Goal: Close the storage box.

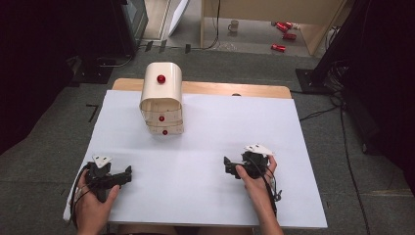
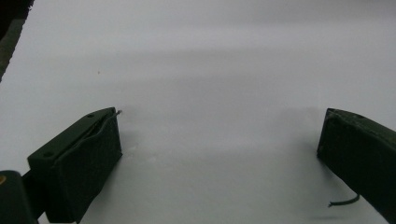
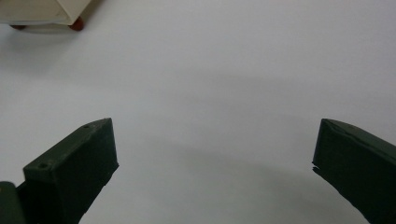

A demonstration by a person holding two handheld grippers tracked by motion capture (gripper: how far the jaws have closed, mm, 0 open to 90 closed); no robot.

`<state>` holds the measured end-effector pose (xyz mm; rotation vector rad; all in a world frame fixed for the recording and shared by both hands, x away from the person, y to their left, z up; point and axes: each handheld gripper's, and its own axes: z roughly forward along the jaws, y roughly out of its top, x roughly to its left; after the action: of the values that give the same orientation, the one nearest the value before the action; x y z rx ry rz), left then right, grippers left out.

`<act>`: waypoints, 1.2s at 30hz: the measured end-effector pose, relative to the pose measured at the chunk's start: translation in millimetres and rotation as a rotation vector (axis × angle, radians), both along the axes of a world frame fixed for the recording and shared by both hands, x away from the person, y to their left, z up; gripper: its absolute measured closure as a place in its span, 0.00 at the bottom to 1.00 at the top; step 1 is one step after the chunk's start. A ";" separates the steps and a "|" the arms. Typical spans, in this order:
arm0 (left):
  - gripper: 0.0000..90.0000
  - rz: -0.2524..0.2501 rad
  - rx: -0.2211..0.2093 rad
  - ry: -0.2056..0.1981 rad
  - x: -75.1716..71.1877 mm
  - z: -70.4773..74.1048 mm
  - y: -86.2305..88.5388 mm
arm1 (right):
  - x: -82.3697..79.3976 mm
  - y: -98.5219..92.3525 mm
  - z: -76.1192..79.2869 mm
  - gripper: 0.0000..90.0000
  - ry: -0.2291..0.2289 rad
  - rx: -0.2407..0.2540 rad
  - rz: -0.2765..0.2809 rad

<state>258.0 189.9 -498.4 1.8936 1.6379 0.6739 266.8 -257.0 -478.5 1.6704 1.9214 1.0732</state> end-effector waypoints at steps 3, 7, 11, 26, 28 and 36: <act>0.00 0.000 0.000 0.000 0.0 0.0 0.0 | -6.4 -11.0 -4.2 0.00 0.009 -0.004 -0.017; 0.00 0.000 0.000 0.000 0.0 0.0 0.0 | -13.4 -24.2 -7.8 0.00 0.017 -0.008 -0.040; 0.00 0.000 0.000 -0.001 0.0 0.0 0.0 | -20.8 -39.0 -10.8 0.00 0.024 -0.015 -0.072; 0.00 0.000 0.000 -0.001 0.0 -0.1 -0.1 | -52.9 -87.8 -22.8 0.00 0.045 -0.148 -0.189; 0.00 0.001 0.000 -0.001 0.0 -0.1 -0.1 | -54.9 -89.5 -23.2 0.00 0.038 -0.143 -0.188; 0.00 0.002 -0.001 -0.002 -0.1 -0.2 -0.1 | -53.9 -84.1 -26.7 0.00 0.042 -0.195 -0.190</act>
<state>257.9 189.7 -498.6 1.8903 1.6381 0.6757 212.9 -341.1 -505.3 1.7355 1.7852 0.7597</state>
